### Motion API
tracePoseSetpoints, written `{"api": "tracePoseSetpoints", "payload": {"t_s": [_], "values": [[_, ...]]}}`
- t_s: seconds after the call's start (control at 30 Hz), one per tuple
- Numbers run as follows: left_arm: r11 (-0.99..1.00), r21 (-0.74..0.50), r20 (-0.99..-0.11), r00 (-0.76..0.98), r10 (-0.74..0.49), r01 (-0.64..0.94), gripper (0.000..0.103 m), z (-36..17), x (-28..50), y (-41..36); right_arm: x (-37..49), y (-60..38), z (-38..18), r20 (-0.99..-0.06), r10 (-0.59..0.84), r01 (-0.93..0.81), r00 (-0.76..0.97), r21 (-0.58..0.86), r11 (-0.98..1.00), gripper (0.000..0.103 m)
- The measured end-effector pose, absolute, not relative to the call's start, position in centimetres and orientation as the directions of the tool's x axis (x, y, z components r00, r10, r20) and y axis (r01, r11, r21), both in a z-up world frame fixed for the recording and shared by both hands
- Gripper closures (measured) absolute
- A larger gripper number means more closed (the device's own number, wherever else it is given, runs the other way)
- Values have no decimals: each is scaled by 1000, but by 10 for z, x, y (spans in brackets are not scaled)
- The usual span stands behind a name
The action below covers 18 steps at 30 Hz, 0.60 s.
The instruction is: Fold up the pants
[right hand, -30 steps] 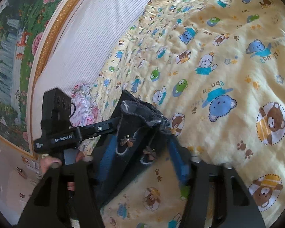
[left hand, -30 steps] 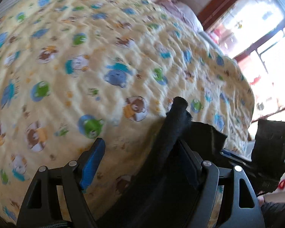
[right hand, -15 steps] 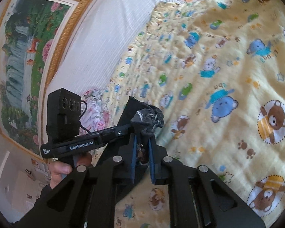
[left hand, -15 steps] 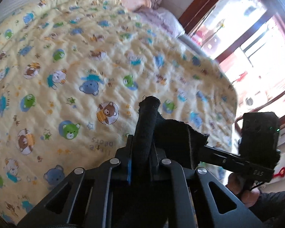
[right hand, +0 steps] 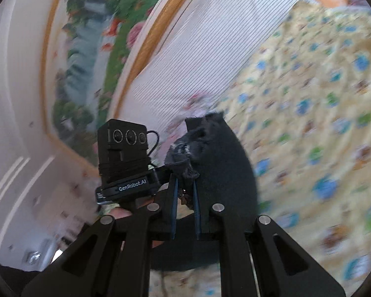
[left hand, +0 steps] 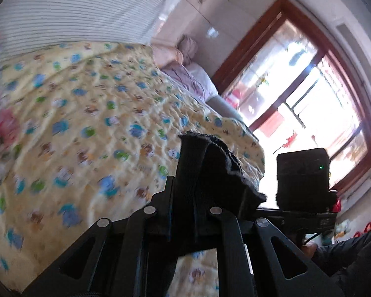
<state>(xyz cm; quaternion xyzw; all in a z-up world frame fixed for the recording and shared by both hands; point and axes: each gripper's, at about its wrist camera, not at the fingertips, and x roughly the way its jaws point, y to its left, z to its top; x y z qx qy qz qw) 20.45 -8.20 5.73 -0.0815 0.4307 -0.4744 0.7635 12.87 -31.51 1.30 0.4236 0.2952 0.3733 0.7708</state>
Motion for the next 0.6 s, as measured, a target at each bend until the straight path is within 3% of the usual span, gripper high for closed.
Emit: {"api": "tracePoseSetpoints", "payload": {"t_s": [0.27,0.6], "values": [[608,-591,-568,262,-780,530,93,23,179,7,130,-245,-6,-161,909,-352,385,885,306,91],[685,-646,-617,297,-729,337,95,-38,150,63,129,-186,-41,-288,933,-342,217,873,348,91]]}}
